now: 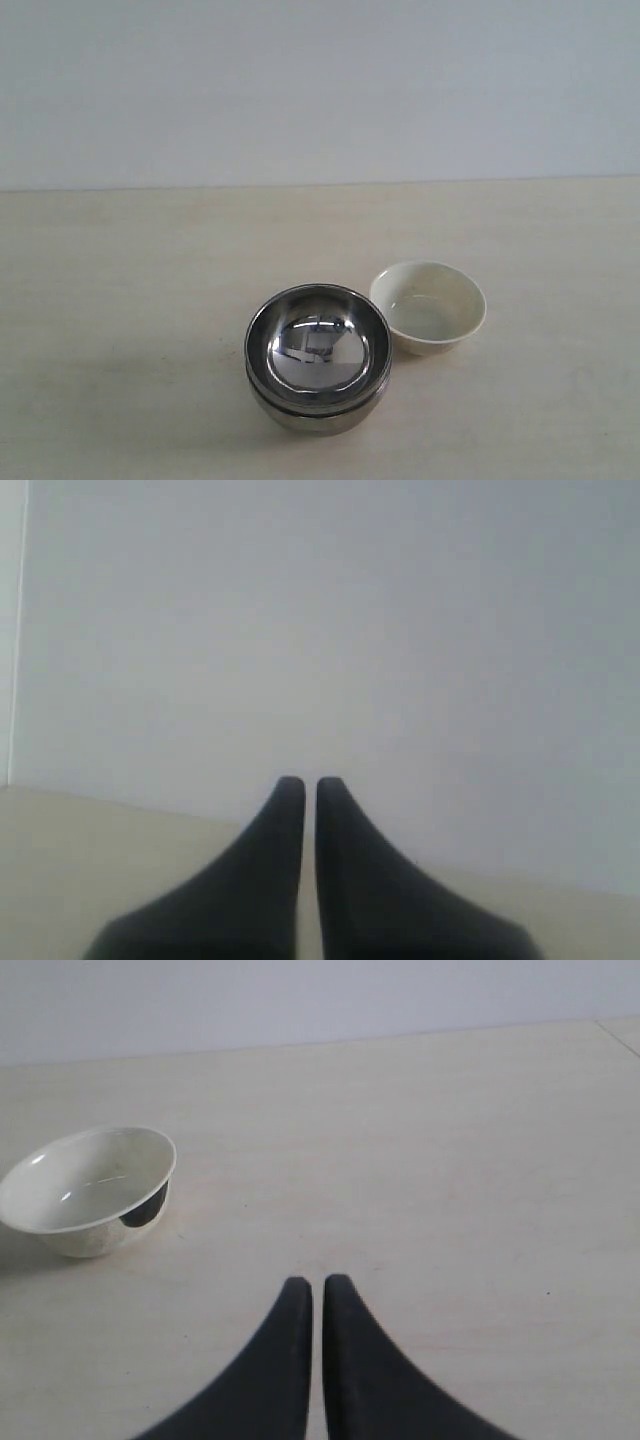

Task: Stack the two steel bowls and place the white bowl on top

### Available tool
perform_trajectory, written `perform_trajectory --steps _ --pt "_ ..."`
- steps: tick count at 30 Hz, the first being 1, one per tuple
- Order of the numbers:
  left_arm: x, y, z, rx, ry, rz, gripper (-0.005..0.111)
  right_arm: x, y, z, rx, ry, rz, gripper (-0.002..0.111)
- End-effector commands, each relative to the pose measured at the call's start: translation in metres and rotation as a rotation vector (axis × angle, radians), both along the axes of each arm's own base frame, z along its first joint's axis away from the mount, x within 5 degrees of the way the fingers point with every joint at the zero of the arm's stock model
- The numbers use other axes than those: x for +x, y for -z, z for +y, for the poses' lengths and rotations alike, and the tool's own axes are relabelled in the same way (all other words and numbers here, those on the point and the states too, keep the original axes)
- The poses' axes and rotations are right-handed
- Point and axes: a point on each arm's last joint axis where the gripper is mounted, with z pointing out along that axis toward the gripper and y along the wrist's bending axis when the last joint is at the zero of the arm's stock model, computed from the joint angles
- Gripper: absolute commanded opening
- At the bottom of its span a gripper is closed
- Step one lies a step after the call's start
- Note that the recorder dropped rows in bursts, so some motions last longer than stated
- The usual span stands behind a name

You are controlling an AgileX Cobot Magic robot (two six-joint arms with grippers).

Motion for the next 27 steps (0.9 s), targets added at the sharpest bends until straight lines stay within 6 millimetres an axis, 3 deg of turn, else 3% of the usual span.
perform_trajectory --steps 1,10,15,21,27 --pt "-0.001 -0.001 0.003 0.079 -0.049 -0.031 0.004 0.000 -0.001 0.000 -0.002 0.002 -0.008 0.000" --pt "0.001 0.006 -0.003 0.120 0.015 0.048 0.004 0.000 -0.001 0.000 -0.002 0.002 -0.008 0.000" --pt "0.001 0.021 -0.011 0.213 0.108 0.210 0.004 0.000 -0.001 0.000 -0.002 0.002 -0.008 0.000" --pt "0.000 0.037 -0.009 0.122 0.103 0.380 0.004 0.000 -0.001 0.000 -0.002 0.002 -0.008 0.000" --pt "0.000 0.037 -0.009 0.113 0.102 0.387 0.004 0.000 -0.001 0.000 -0.002 0.002 -0.008 0.000"
